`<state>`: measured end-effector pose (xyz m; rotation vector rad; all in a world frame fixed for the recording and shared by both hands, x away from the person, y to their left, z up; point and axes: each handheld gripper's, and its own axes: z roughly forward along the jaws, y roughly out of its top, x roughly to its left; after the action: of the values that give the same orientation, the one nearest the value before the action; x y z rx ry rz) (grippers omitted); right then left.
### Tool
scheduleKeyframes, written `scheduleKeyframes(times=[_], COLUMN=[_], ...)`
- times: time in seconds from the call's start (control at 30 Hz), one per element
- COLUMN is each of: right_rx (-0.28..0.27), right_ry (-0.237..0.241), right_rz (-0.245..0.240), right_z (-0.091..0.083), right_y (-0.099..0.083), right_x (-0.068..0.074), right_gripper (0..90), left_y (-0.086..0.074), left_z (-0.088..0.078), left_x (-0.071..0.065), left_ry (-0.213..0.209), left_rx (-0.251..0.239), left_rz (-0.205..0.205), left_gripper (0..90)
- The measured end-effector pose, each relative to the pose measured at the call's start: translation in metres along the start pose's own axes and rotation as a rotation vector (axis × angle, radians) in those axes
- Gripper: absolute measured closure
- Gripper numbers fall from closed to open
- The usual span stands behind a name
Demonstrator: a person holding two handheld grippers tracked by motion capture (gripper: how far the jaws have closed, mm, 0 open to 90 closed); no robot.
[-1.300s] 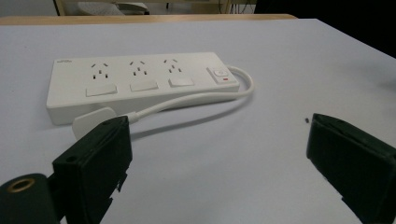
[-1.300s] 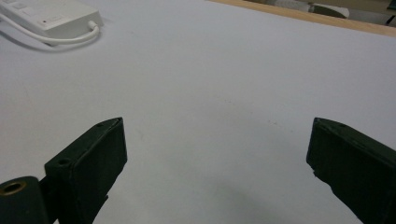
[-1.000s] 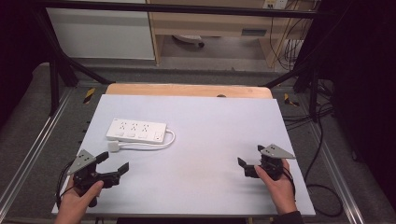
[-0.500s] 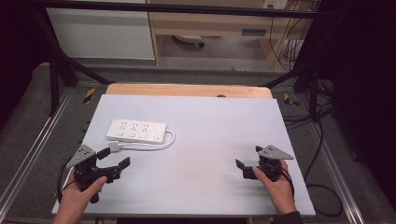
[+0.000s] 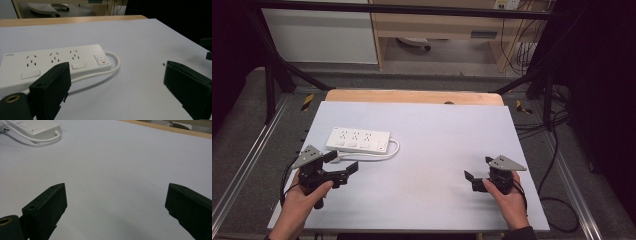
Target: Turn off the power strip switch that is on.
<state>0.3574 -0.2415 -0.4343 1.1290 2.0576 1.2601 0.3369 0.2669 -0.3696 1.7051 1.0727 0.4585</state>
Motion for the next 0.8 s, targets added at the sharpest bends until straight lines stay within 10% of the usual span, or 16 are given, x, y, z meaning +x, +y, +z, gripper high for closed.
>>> scheduleKeyframes(times=[0.8], right_rx=[0.005], right_ry=[0.01], right_rz=[-0.006], right_z=[0.0], right_y=[0.0], right_x=[0.001], right_gripper=[4.7], left_y=[0.037], left_z=[0.03], left_x=[-0.001], left_ry=[-0.005], left_rx=[0.016], left_rz=[0.034], left_gripper=[8.0])
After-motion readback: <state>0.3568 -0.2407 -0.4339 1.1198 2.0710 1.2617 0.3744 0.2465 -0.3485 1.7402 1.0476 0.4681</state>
